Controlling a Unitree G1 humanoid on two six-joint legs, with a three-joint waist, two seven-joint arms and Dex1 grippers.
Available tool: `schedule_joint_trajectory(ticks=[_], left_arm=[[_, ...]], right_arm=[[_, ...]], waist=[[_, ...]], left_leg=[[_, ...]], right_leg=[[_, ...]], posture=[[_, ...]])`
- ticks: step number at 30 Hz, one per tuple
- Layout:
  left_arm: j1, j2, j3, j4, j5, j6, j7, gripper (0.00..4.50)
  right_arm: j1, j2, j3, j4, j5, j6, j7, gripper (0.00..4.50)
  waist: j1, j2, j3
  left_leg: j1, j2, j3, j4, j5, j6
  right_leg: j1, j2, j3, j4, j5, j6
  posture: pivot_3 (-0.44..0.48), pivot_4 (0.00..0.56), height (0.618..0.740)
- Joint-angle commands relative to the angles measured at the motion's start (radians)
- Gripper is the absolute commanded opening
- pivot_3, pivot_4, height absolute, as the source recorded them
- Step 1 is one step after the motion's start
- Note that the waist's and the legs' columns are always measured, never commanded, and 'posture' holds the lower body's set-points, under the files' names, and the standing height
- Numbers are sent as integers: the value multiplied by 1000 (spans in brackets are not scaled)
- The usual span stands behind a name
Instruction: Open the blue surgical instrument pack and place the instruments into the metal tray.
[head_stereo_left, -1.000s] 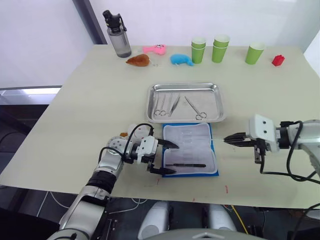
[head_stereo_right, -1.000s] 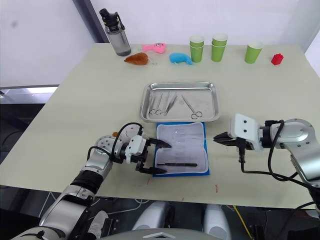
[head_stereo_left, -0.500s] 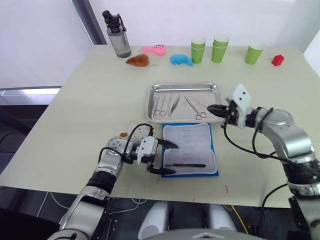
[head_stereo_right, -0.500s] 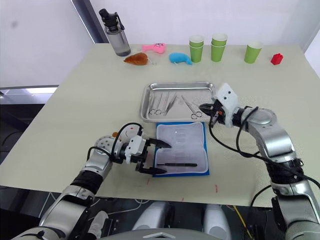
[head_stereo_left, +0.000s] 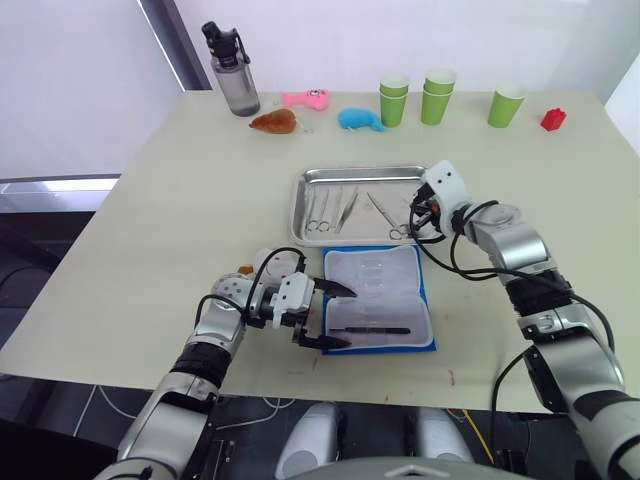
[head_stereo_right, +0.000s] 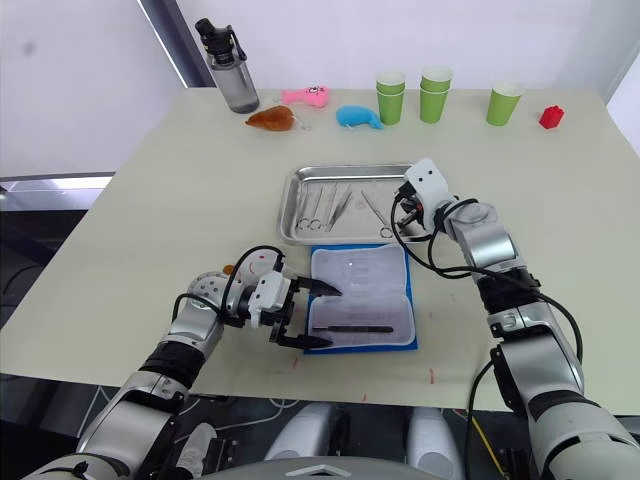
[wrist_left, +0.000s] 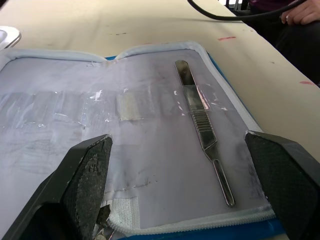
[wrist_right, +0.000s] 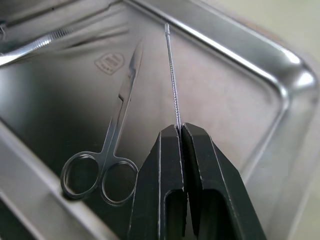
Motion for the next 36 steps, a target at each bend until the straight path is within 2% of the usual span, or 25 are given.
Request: schedule_joint_trajectory(ticks=[1,9,12,13,16,18,19,20,21,26,30,36], left_arm=[[61,0,-48,54,70,26,22,4500],[75,5,-46,24,70,42,29,4500],[75,6,-47,19,70,44,30,4500],[75,6,-47,18,70,45,31,4500],[74,6,-48,13,69,49,30,4500],[72,6,-48,10,68,52,30,4500],[72,6,-48,9,68,53,30,4500],[71,5,-48,8,68,54,30,4500],[71,5,-48,7,68,55,30,4500],[70,2,-48,1,67,61,32,4500],[71,0,-49,-2,66,65,28,4500],[63,-2,-50,12,70,61,22,4500]], right_arm=[[-55,38,-14,76,-6,-45,-8,41],[-80,79,-50,145,8,-32,-17,41],[-72,78,-61,125,14,-35,-7,795],[-69,77,-67,116,17,-37,-6,1388],[-64,71,-79,88,20,-48,-5,2776],[-52,52,-99,9,42,-78,20,3689],[-42,44,-110,-29,58,-93,40,3761],[-31,36,-121,-61,73,-102,58,4189],[-11,25,-131,-92,82,-108,68,4354],[154,-33,-185,-283,185,-185,196,4354],[367,-137,-231,-514,321,-178,367,4354],[613,-329,-307,-706,454,-166,566,4354]], waist=[[-5,0,0],[-16,1,0],[-16,1,0],[-17,1,0],[-17,1,0],[-17,1,0],[-15,1,1],[-15,1,1],[-16,2,1],[-13,1,1],[-12,0,2],[-11,-1,3]], left_leg=[[0,0,0,0,0,0],[0,0,0,0,0,0],[0,0,0,0,0,0],[0,0,0,-1,0,0],[0,0,0,-1,0,0],[0,0,0,-1,0,0],[0,0,0,-1,0,0],[-1,0,0,-1,0,0],[-2,0,0,-1,0,0],[-2,0,-1,-1,0,0],[-3,0,-1,-1,0,0],[-3,0,0,-1,0,0]], right_leg=[[0,0,0,0,0,0],[0,0,0,0,0,0],[0,0,1,0,0,0],[0,0,1,0,0,0],[0,0,1,0,0,0],[-1,0,1,0,0,0],[-1,0,1,0,0,0],[-1,0,0,0,0,0],[-2,-1,0,-1,0,0],[-1,-1,0,-1,0,0],[-1,-1,1,-2,0,1],[0,-1,1,-2,0,1]], posture=[[0,150,734],[0,150,734],[0,150,734],[0,150,734],[0,150,734],[0,150,734],[0,150,734],[0,150,734],[0,150,734],[0,150,734],[0,150,734],[0,150,734]])
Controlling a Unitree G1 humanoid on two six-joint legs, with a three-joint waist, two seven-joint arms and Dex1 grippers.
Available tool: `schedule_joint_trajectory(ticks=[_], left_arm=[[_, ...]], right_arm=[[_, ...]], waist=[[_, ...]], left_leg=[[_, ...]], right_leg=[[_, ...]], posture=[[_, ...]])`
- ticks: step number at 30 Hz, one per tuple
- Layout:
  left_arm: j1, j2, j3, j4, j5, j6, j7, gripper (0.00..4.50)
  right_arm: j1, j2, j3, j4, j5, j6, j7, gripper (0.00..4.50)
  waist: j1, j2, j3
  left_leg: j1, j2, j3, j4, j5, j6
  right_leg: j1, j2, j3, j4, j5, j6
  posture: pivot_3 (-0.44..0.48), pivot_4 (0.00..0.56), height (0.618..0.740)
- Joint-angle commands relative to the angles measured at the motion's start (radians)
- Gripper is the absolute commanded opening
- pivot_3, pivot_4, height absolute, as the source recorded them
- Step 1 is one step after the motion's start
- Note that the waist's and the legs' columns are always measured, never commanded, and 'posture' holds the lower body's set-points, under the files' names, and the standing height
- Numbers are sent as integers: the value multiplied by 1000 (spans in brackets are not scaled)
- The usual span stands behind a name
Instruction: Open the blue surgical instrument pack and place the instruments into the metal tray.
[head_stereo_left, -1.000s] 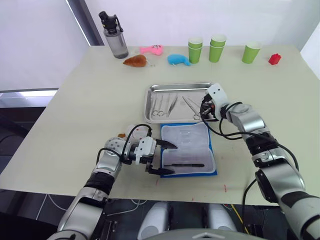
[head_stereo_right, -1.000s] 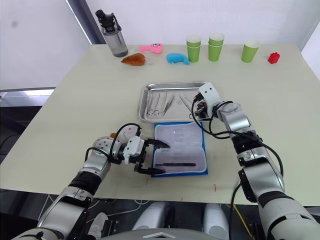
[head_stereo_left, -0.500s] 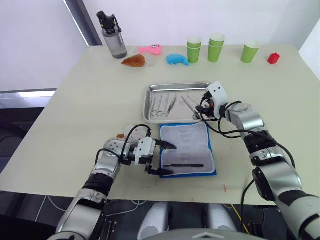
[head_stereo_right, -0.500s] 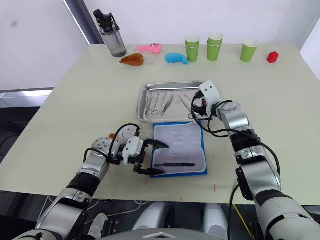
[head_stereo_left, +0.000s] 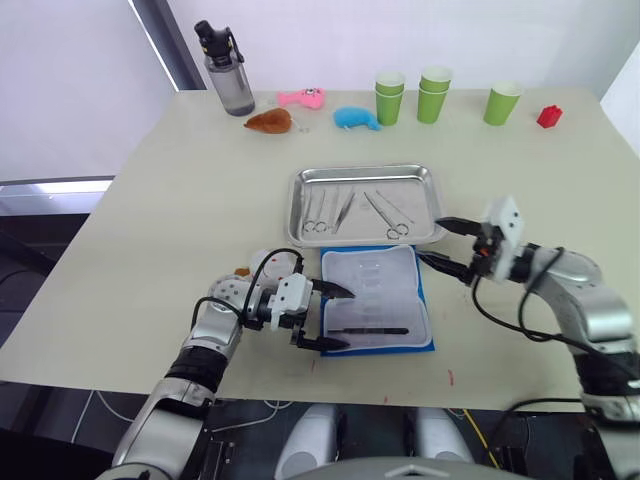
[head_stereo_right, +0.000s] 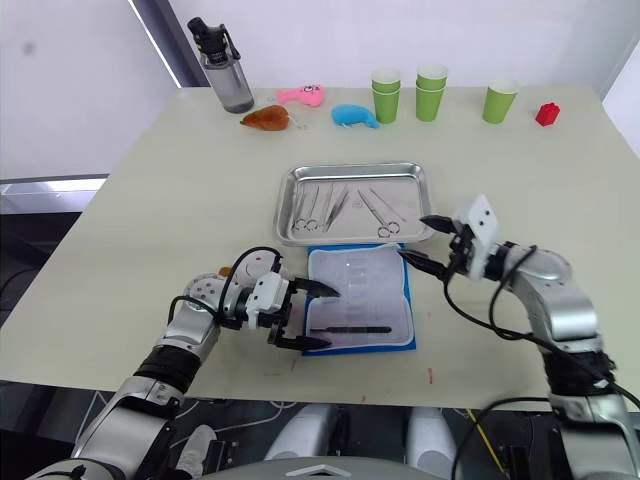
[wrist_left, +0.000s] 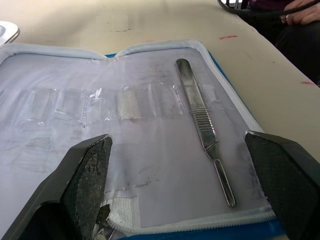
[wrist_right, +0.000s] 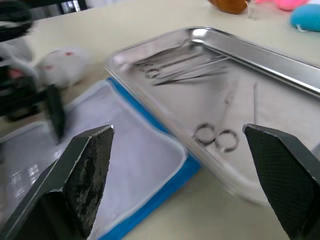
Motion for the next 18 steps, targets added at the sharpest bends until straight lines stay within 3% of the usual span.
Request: schedule_joint_trajectory(ticks=[1,10,18], left_arm=[[36,-13,-58,69,64,19,5,4500],[33,-11,-56,84,62,15,-6,4500],[43,-9,-56,87,61,7,-11,4500]], right_arm=[[95,-91,-76,-113,88,-21,124,4354],[310,-232,-278,-174,240,-127,374,4354],[391,-280,-406,-190,328,-117,421,4354]], waist=[[5,-3,1],[9,-5,3],[20,-5,3]], left_leg=[[0,0,0,0,0,0],[0,1,0,0,0,0],[0,1,0,0,0,0]], right_leg=[[0,0,-1,0,0,0],[1,0,0,-1,0,0],[1,-1,1,-2,0,0]], posture=[[0,150,734],[0,150,734],[0,150,734]])
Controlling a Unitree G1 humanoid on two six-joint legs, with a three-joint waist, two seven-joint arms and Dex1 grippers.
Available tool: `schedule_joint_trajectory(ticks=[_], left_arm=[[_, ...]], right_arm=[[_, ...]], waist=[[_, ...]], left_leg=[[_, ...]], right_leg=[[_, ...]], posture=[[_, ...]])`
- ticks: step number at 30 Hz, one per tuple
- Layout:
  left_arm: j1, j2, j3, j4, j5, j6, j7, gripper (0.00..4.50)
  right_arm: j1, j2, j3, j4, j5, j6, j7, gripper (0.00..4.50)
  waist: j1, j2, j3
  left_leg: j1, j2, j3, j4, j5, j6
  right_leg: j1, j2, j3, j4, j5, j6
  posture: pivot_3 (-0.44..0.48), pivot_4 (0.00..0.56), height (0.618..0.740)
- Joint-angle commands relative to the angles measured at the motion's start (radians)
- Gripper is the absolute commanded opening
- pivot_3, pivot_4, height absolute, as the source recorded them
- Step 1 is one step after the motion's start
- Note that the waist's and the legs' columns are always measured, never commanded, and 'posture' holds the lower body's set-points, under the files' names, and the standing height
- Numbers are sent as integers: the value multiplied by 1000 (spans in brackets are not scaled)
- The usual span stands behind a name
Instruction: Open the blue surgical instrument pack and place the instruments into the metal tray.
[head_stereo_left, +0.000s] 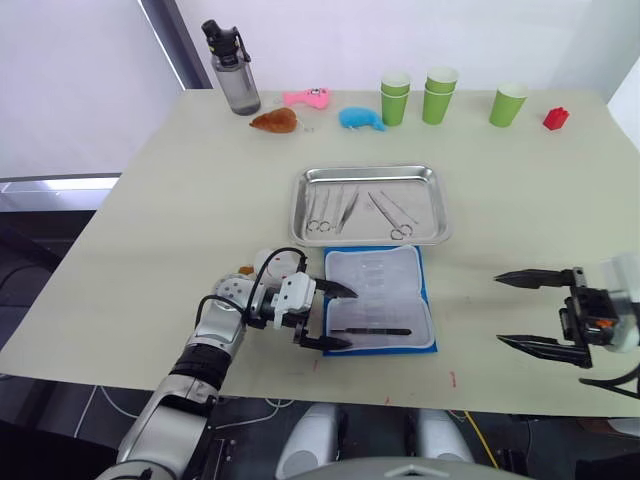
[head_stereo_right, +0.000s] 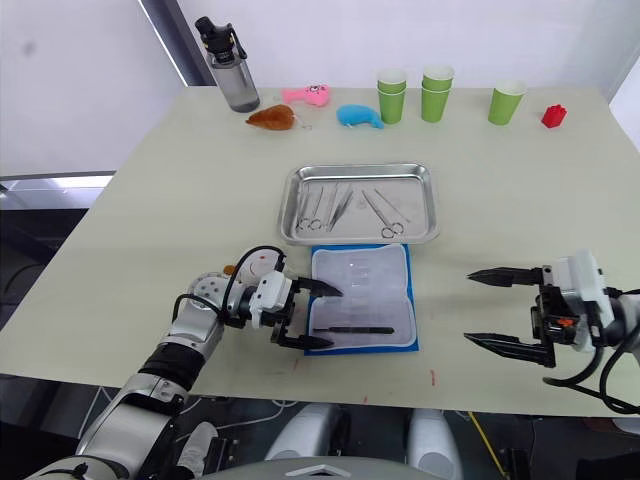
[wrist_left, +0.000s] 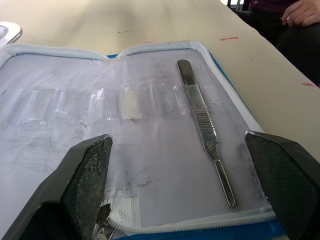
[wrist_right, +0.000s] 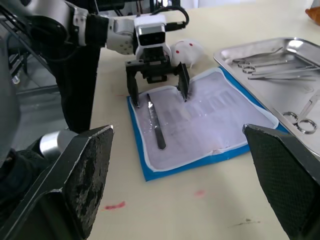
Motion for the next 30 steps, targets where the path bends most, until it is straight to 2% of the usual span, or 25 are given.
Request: schedule_joint_trajectory(ticks=[1,5,11,16,21,30], left_arm=[[58,4,-52,68,59,13,-6,4500],[59,2,-54,60,58,17,-7,4500],[53,0,-54,58,60,20,-4,4500],[53,4,-55,51,60,25,-4,4500],[47,1,-57,50,61,28,1,4500],[47,4,-57,67,65,17,5,4500]], right_arm=[[11,-22,-62,-30,41,0,10,4354],[-3,-15,-29,-47,-1,-36,-10,4354],[-10,5,119,-64,-202,-104,-131,4354],[-97,63,312,-39,-368,-187,-215,4354],[-189,125,457,7,-447,-230,-241,4354],[-288,190,607,88,-561,-238,-300,4354]], waist=[[0,0,0],[0,0,0],[0,0,0],[0,0,0],[1,-1,0],[0,-1,0]], left_leg=[[0,0,0,0,0,0],[0,0,0,-1,0,0],[0,0,0,-1,0,0],[1,0,0,-1,0,0],[1,0,1,-1,0,0],[1,-1,0,0,0,0]], right_leg=[[0,0,0,0,0,0],[0,0,1,0,0,0],[0,0,0,-1,0,0],[0,1,-1,0,0,0],[-1,1,-2,-1,0,0],[-1,2,-2,0,0,0]], posture=[[0,150,734],[0,150,734],[0,150,734],[0,150,734],[0,150,734],[0,150,734]])
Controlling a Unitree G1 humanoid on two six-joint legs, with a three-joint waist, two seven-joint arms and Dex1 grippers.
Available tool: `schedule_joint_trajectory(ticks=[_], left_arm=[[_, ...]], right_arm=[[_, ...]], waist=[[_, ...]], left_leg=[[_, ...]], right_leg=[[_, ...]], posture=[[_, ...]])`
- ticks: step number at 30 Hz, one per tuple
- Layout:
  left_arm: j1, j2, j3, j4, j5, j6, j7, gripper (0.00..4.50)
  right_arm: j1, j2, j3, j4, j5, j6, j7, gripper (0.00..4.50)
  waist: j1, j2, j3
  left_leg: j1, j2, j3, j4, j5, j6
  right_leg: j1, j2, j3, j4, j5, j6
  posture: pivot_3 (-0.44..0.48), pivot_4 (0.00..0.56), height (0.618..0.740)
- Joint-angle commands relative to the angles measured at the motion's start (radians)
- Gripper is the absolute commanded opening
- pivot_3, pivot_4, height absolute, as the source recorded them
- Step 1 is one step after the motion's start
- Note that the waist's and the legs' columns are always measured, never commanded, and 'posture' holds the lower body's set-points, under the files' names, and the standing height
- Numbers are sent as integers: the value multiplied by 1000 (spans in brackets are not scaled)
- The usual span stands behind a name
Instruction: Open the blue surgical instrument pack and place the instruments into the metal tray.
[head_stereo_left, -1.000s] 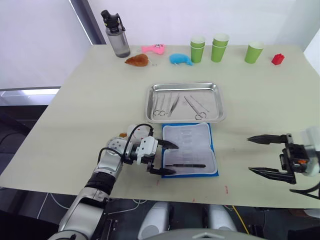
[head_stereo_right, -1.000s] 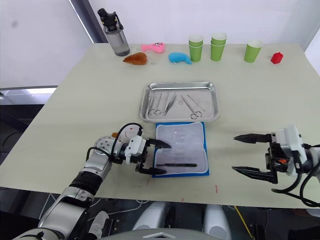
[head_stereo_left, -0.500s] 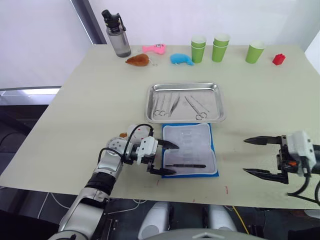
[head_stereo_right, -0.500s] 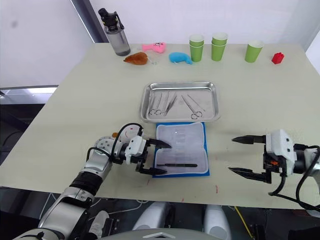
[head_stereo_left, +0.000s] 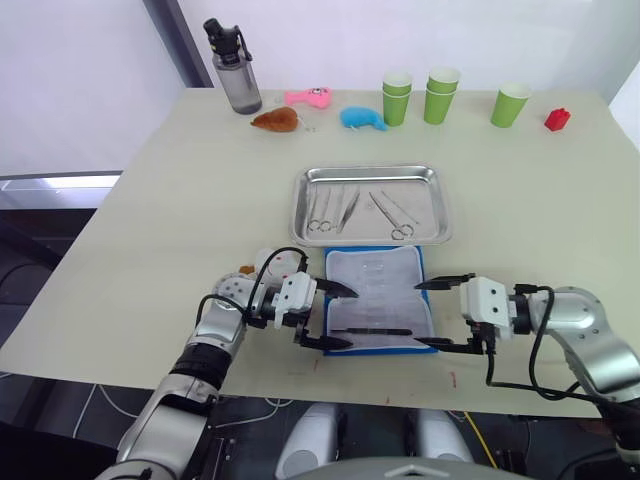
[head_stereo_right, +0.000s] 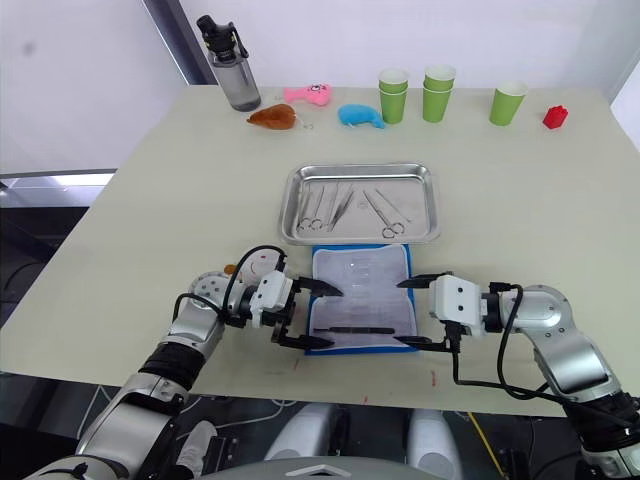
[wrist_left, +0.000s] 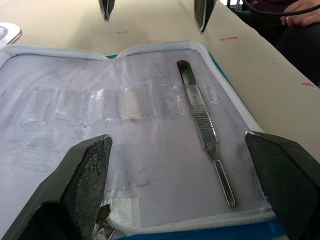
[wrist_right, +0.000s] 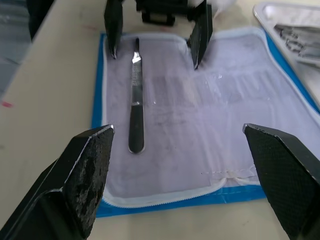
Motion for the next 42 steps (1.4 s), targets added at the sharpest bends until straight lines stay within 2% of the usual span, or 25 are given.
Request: schedule_joint_trajectory(ticks=[1,8,15,16,19,20,23,25,26,39,42], left_arm=[[49,2,-51,73,65,14,3,4500],[47,3,-52,79,67,9,1,4500],[47,4,-54,77,67,5,-1,4500],[48,5,-54,76,67,6,-1,4500],[49,6,-54,74,67,7,0,4500],[50,6,-54,72,67,8,1,4500],[51,6,-54,71,67,8,4,4500],[53,7,-54,70,67,8,4,4500],[53,7,-54,70,67,8,5,4500],[47,1,-56,81,68,5,3,4500],[44,-1,-56,91,71,0,4,4500]], right_arm=[[-31,13,36,-2,-18,14,-15,4354],[-66,22,129,58,-116,-20,-29,4354],[-76,24,188,86,-135,71,-11,4354],[-75,18,195,82,-130,94,1,3790],[-74,6,204,75,-126,131,17,2619],[-74,3,206,75,-126,136,19,2363],[-70,-3,209,81,-124,142,22,910],[-67,-7,212,81,-121,145,25,478],[-67,-9,212,81,-121,147,26,81],[-97,-13,185,10,-119,144,-14,6],[-113,-48,175,-52,-120,176,2,6]], waist=[[0,0,0],[-1,1,-1],[-5,0,-4],[-6,0,-5],[-6,-1,-7],[-7,-1,-8],[-9,-3,-9],[-11,-3,-10],[-11,-4,-10],[-11,-4,-11],[-10,-4,-10]], left_leg=[[0,0,0,0,0,0],[0,0,0,0,0,0],[3,0,0,0,0,0],[3,0,0,0,0,0],[3,0,0,0,0,0],[3,0,0,0,0,0],[3,0,0,0,0,0],[3,0,0,0,0,0],[3,0,0,0,0,0],[3,0,0,0,0,0],[3,0,0,1,0,0]], right_leg=[[0,0,0,0,0,0],[0,0,0,1,0,0],[1,1,0,2,0,0],[1,1,0,2,0,0],[1,1,0,2,0,0],[1,1,0,2,0,0],[2,1,1,2,0,0],[2,1,1,2,0,0],[2,1,1,2,0,0],[2,0,1,1,0,0],[2,0,1,1,0,0]], posture=[[0,150,734],[0,150,734],[0,150,734],[0,150,734],[0,150,734],[0,150,734],[0,150,734],[0,150,734],[0,150,734],[0,150,734],[0,150,734]])
